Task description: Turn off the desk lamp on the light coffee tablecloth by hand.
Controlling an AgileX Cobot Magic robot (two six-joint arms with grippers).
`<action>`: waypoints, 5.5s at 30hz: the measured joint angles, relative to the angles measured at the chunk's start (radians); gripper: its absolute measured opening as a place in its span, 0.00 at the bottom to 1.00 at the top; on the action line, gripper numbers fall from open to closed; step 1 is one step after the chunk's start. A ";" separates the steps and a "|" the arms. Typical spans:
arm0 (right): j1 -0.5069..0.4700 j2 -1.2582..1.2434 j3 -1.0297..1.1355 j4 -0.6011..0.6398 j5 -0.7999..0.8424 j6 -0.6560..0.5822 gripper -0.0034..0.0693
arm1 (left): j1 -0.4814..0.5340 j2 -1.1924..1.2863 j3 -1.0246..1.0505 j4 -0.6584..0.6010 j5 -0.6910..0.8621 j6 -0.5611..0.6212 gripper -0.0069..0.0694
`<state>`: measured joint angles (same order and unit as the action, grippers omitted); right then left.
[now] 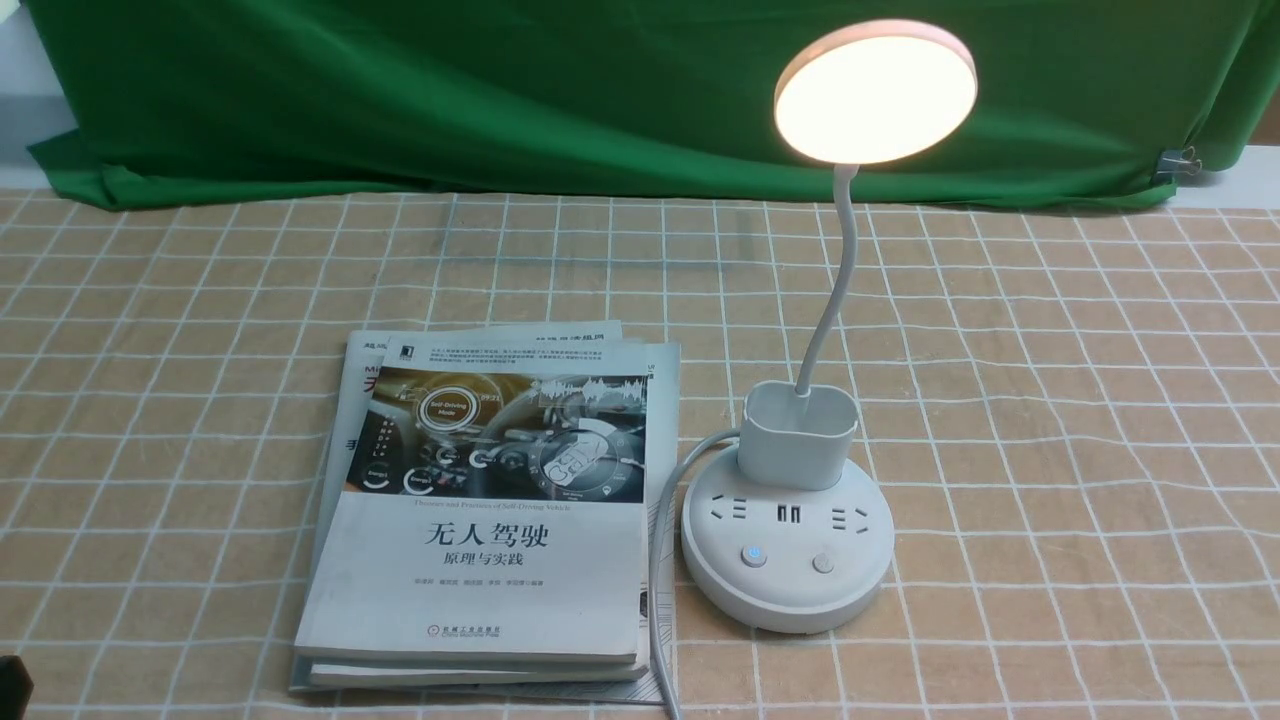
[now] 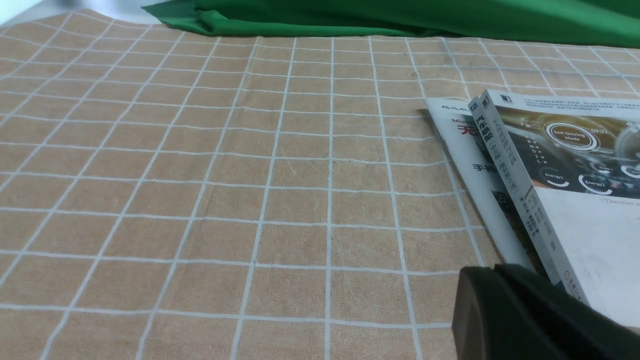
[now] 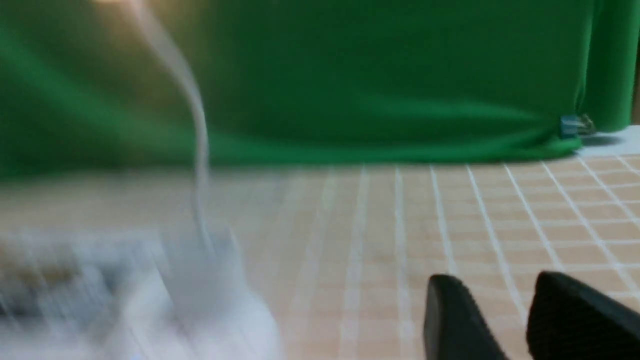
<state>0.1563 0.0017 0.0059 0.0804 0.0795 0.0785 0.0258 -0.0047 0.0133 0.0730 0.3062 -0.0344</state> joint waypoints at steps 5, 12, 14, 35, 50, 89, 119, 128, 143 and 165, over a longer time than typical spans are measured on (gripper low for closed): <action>0.000 0.000 0.000 0.015 -0.156 0.305 0.38 | 0.000 0.000 0.000 0.000 0.000 0.000 0.10; 0.006 0.001 0.000 0.017 -0.184 0.397 0.30 | 0.000 0.000 0.000 0.000 0.000 0.000 0.10; 0.026 0.030 -0.031 0.017 -0.104 0.392 0.21 | 0.000 0.000 0.000 0.000 0.000 0.000 0.10; 0.191 1.194 -0.801 0.008 0.813 -0.079 0.09 | 0.000 0.000 0.000 0.000 0.000 0.001 0.10; 0.433 1.697 -1.142 0.010 0.755 -0.079 0.09 | 0.000 0.000 0.000 0.000 0.000 0.001 0.10; 0.429 1.787 -1.176 -0.009 0.676 -0.079 0.09 | 0.000 0.000 0.000 0.000 0.000 0.001 0.10; 0.428 1.580 -1.071 -0.034 0.645 -0.050 0.09 | 0.000 0.000 0.000 0.000 0.000 0.001 0.10; 0.428 1.711 -1.140 -0.029 0.711 -0.050 0.09 | 0.000 0.000 0.000 0.000 0.000 0.001 0.10; 0.428 1.814 -1.168 -0.030 0.671 -0.051 0.09 | 0.000 0.000 0.000 0.000 0.000 0.001 0.10; 0.428 1.513 -1.046 -0.036 0.678 -0.046 0.09 | 0.000 0.000 0.000 0.000 0.000 0.001 0.10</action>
<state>0.5847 1.5149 -1.0401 0.0442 0.7570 0.0325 0.0258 -0.0047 0.0133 0.0730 0.3062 -0.0338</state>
